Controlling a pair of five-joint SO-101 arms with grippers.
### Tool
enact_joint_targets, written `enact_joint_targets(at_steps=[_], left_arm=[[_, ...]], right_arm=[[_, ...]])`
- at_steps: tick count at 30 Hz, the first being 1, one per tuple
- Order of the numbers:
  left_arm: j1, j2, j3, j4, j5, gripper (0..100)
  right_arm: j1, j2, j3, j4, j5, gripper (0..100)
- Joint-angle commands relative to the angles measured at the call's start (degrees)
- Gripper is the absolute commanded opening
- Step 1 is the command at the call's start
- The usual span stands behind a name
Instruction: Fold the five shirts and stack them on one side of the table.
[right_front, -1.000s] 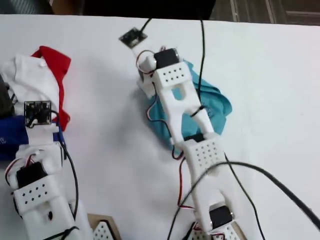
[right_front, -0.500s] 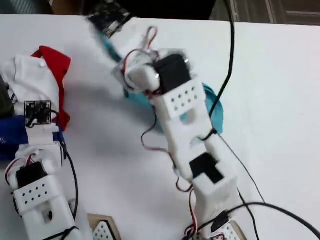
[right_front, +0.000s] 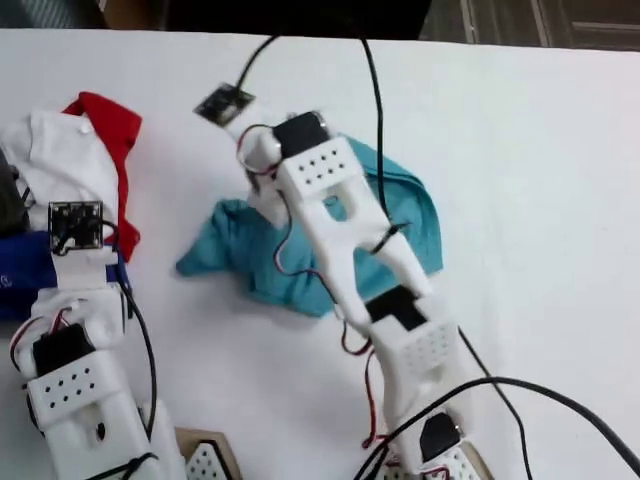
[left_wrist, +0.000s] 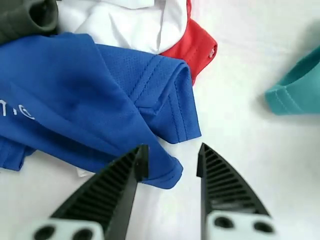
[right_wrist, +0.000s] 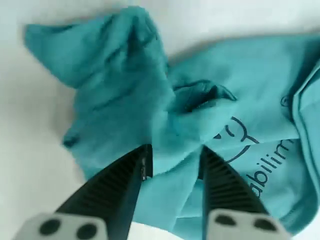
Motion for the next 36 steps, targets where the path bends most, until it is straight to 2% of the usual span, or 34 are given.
enact_joint_targets(at_steps=[1,5,10,17,23,36], left_arm=[[0.53,-1.05,-1.19,-0.7,0.0,18],[0.53,-1.05,-1.19,-0.62,0.0,18],[0.53,-1.05,-1.19,-0.79,0.0,18],[0.53,-0.97,-1.1,-0.62,-0.09,18],[0.35,-0.97,-1.01,-0.44,-0.09,18],[0.35,-0.97,-1.01,-0.44,-0.09,18]], right_arm=[[3.21,0.04,-0.26,-2.86,-0.26,18.3],[3.3,-0.04,-1.41,-0.66,-0.35,17.2],[-0.92,-0.84,-3.96,1.54,0.0,17.0],[-7.78,-2.33,-6.33,1.71,12.75,17.0],[-8.4,0.13,-6.86,-0.04,19.43,17.0],[-9.71,2.95,-6.51,-3.38,19.87,17.0]])
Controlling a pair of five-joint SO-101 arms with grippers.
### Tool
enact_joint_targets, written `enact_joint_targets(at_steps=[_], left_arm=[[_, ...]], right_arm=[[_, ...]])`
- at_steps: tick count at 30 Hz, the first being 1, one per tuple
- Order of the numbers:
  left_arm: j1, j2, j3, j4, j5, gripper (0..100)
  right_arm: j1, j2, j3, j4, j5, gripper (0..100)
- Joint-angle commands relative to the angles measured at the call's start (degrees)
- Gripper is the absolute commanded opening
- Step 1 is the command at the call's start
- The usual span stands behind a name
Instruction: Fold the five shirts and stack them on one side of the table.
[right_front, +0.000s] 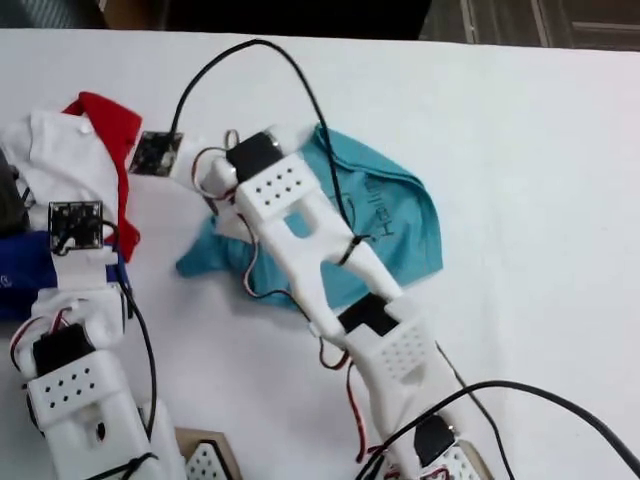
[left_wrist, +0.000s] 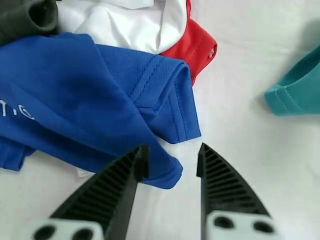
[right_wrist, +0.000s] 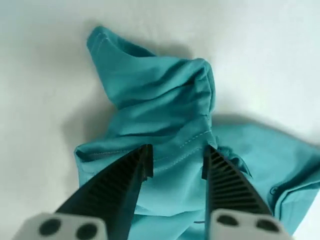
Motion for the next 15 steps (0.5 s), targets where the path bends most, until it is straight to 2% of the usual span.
enact_joint_targets(at_steps=[1,9,13,15], left_arm=[[0.35,-0.97,-1.01,-0.44,-0.09,18],[0.35,-0.97,-1.01,-0.44,-0.09,18],[0.26,-0.97,0.04,-0.7,-0.09,18],[0.44,-0.97,1.27,-0.79,-0.18,18]], right_arm=[[0.4,-0.31,-2.02,-1.1,0.18,17.0],[2.33,4.97,-2.46,-1.01,0.26,15.9],[2.42,5.93,-2.55,-2.24,-0.09,1.7],[2.42,4.79,-3.08,-2.24,-0.26,3.1]])
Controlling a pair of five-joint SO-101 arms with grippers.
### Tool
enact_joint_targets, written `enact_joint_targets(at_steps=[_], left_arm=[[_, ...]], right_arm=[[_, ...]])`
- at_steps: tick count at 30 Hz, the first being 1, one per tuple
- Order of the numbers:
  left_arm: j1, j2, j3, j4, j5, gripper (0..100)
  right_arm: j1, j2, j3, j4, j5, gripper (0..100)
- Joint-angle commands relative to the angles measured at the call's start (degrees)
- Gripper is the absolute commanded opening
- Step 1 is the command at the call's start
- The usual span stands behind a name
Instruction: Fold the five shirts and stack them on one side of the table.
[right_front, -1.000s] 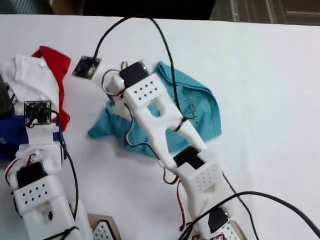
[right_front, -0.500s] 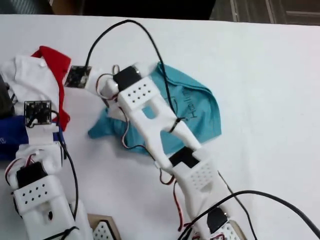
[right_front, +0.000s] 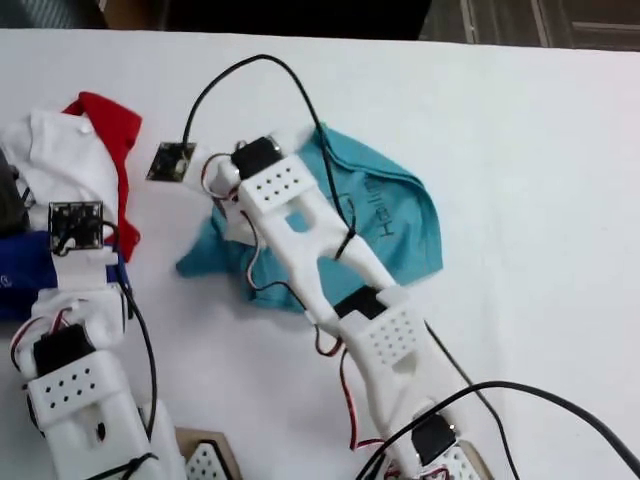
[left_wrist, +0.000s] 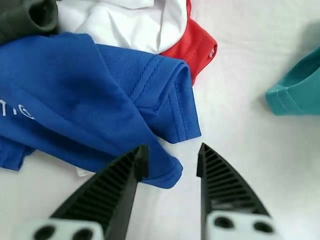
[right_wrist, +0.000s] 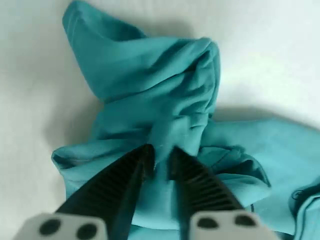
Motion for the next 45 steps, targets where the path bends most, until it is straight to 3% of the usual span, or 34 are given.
enact_joint_targets(at_steps=[1,8,15,20,25,37,40,45], left_arm=[[0.53,-0.97,0.84,-0.88,-0.18,18],[0.53,-0.97,1.71,-2.46,-0.09,18],[0.79,-0.97,1.63,-2.46,0.0,18],[7.38,-0.97,1.71,-2.37,6.59,18],[13.54,-0.97,1.63,-2.46,10.46,18],[14.77,-0.79,0.75,-6.59,11.96,18],[19.25,-0.7,0.75,-6.07,11.96,18],[34.46,-0.7,0.31,-7.03,11.96,18]], right_arm=[[0.48,-2.59,-3.78,-0.22,-0.18,2.2],[0.48,-10.51,-12.13,5.85,-0.7,2.0],[3.65,-19.82,-13.1,5.76,-6.51,2.0],[8.4,-27.21,-13.1,3.91,-13.27,2.0],[9.36,-29.41,-12.04,4.7,-12.13,2.0],[16.92,-33.89,-20.31,-2.07,-22.51,1.9],[16.75,-33.89,-22.24,-2.42,-22.51,1.9],[17.19,-33.89,-22.33,-2.33,-22.51,1.9]])
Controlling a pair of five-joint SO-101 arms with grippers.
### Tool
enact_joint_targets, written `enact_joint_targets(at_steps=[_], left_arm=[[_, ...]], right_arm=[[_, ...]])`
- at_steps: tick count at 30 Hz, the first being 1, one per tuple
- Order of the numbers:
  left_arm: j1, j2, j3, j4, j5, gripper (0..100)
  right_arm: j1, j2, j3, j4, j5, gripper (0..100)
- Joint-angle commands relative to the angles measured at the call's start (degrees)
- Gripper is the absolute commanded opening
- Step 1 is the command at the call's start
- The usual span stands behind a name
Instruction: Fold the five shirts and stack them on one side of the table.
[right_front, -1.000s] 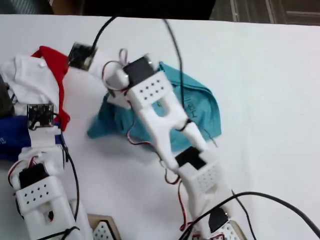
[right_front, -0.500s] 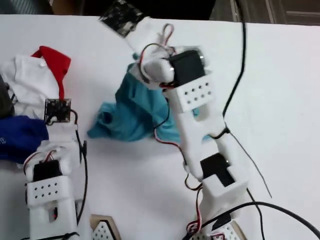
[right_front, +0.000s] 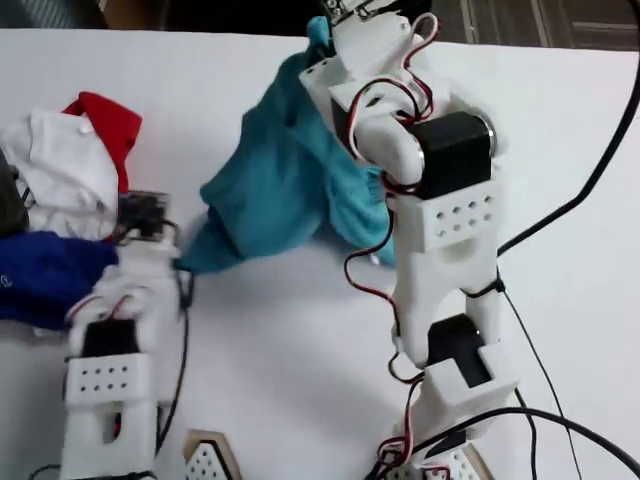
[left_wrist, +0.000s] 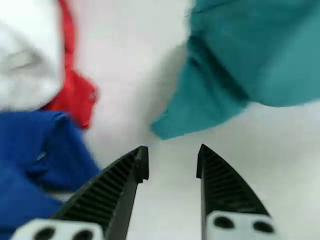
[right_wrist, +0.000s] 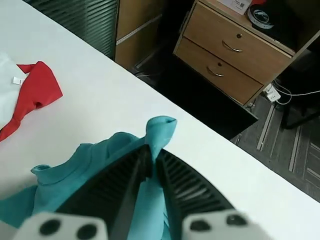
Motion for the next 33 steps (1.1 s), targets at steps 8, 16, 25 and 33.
enact_joint_targets(at_steps=[8,16,25,33], left_arm=[[27.69,-0.62,-1.27,-15.91,0.62,18],[25.32,-0.09,-1.36,-30.86,19.43,10],[25.05,29.98,-14.11,-36.04,15.38,26],[30.33,50.46,-33.1,-30.77,21.45,26]], right_arm=[[7.78,-3.03,-1.93,-1.36,-0.18,1.9],[12.53,-2.95,-1.85,-1.01,-0.18,1.9],[12.62,-1.98,-0.79,-0.22,-0.26,1.9],[18.95,3.65,0.09,-0.57,-0.26,1.9]])
